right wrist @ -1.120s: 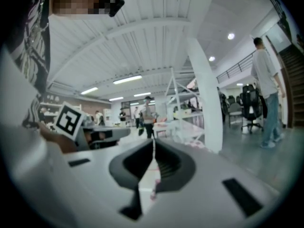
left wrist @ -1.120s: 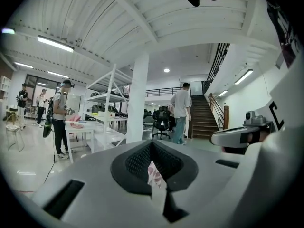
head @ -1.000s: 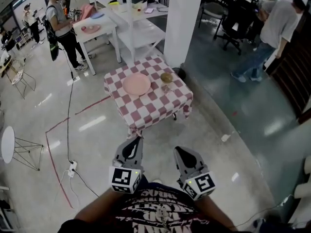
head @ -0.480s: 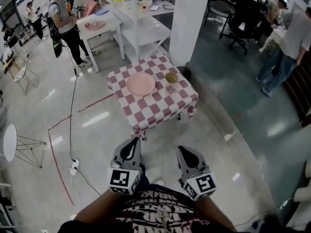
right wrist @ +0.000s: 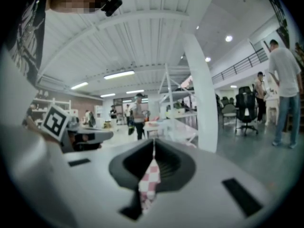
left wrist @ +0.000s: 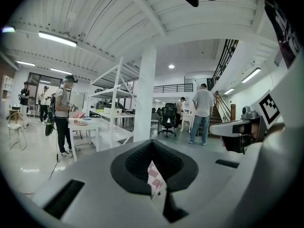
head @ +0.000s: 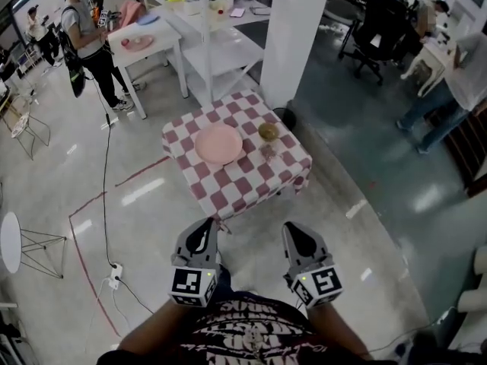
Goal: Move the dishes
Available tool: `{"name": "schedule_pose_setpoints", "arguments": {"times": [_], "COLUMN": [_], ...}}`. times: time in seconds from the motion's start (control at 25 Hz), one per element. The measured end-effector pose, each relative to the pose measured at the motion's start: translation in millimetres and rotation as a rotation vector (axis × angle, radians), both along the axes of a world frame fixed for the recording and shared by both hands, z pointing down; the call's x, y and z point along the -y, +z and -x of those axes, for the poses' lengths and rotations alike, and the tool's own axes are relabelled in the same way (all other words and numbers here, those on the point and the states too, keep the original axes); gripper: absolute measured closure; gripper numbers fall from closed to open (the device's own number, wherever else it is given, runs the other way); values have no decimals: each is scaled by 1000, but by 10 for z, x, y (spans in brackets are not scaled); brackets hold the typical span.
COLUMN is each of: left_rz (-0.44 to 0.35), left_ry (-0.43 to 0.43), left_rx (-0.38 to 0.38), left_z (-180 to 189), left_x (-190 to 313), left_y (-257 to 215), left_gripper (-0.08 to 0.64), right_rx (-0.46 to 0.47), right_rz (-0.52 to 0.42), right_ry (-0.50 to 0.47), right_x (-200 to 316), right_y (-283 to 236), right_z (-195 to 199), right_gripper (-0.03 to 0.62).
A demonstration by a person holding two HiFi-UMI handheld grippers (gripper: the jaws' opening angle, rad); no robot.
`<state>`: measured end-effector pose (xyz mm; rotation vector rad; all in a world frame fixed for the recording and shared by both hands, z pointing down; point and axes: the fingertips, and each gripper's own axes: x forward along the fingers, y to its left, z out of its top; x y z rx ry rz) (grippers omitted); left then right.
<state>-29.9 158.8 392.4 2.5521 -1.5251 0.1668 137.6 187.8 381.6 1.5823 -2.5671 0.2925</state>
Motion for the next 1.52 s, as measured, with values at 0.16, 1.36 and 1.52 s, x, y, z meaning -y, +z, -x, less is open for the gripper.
{"name": "schedule_pose_setpoints", "arguments": {"times": [0.16,1.36,1.52], "left_rz": [-29,91,132], "left_ry": [8,121,107], "left_rx": [-20,-106,-80], "left_z": [161,619,639], "left_x": [490,2197,2405], "left_y": [-87,363,570], "left_gripper": [531,531,531], "right_rx": [-22,-60,-66], "right_rz": [-2,123,190], "right_ry": [-27,70,42], "right_x": [357,1783,2055], "right_y": [-66,295,585], "right_z": [325,868,892], "right_gripper": [557,557,557]}}
